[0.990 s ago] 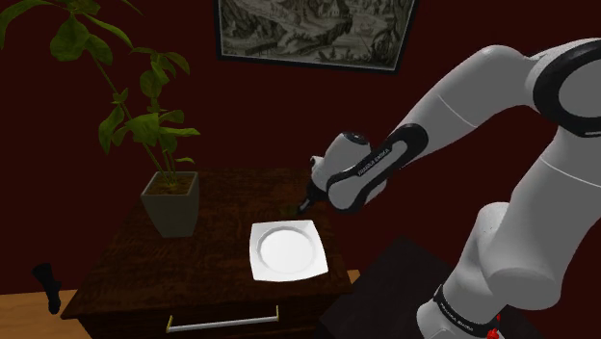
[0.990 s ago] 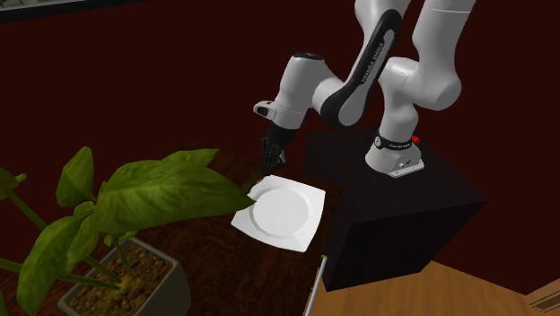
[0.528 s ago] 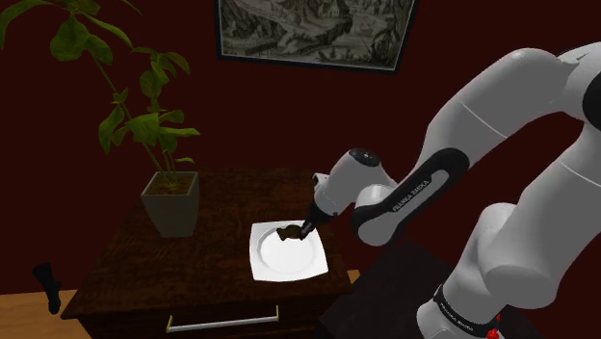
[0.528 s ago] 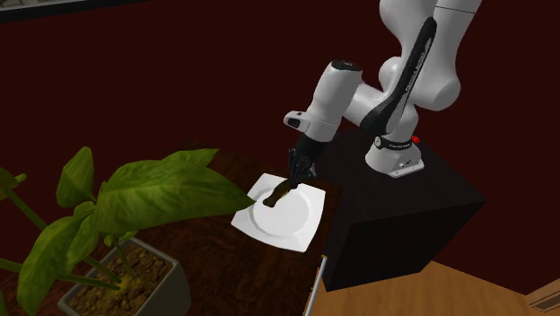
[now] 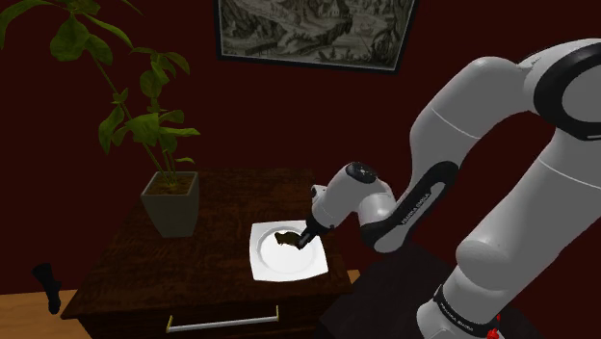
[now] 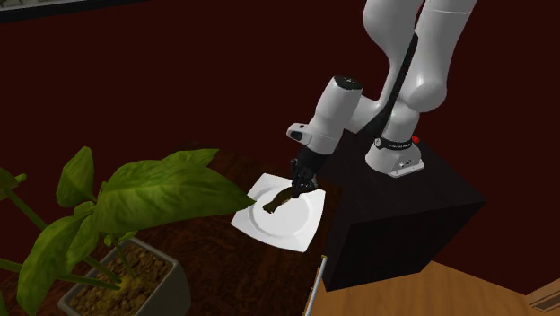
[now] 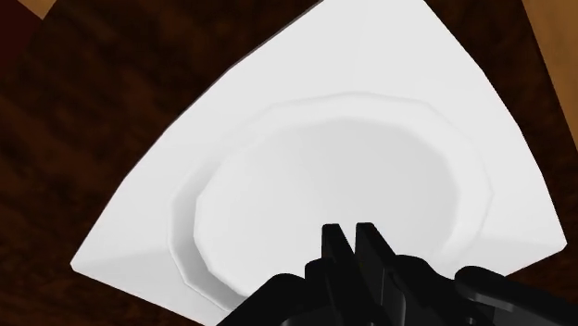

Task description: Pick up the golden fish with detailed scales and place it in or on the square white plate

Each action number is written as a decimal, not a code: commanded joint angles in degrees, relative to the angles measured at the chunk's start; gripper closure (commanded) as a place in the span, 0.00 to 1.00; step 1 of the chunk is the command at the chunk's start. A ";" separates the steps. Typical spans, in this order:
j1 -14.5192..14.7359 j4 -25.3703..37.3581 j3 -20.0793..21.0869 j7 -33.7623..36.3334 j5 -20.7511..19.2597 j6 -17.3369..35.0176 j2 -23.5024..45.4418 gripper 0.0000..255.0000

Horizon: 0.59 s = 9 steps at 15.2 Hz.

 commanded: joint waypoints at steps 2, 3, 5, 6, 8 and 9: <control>-7.97 5.88 2.05 33.05 -40.85 -1.49 5.91 1.00; -5.00 7.34 -1.31 38.75 -47.18 -1.91 7.42 1.00; -4.23 8.27 -2.24 42.28 -51.07 -2.27 8.45 1.00; -4.41 8.28 -2.06 42.29 -51.09 -2.29 8.46 1.00; -4.47 8.28 -2.01 42.32 -51.13 -2.30 8.47 1.00; -4.48 8.28 -2.00 42.30 -51.10 -2.30 8.47 1.00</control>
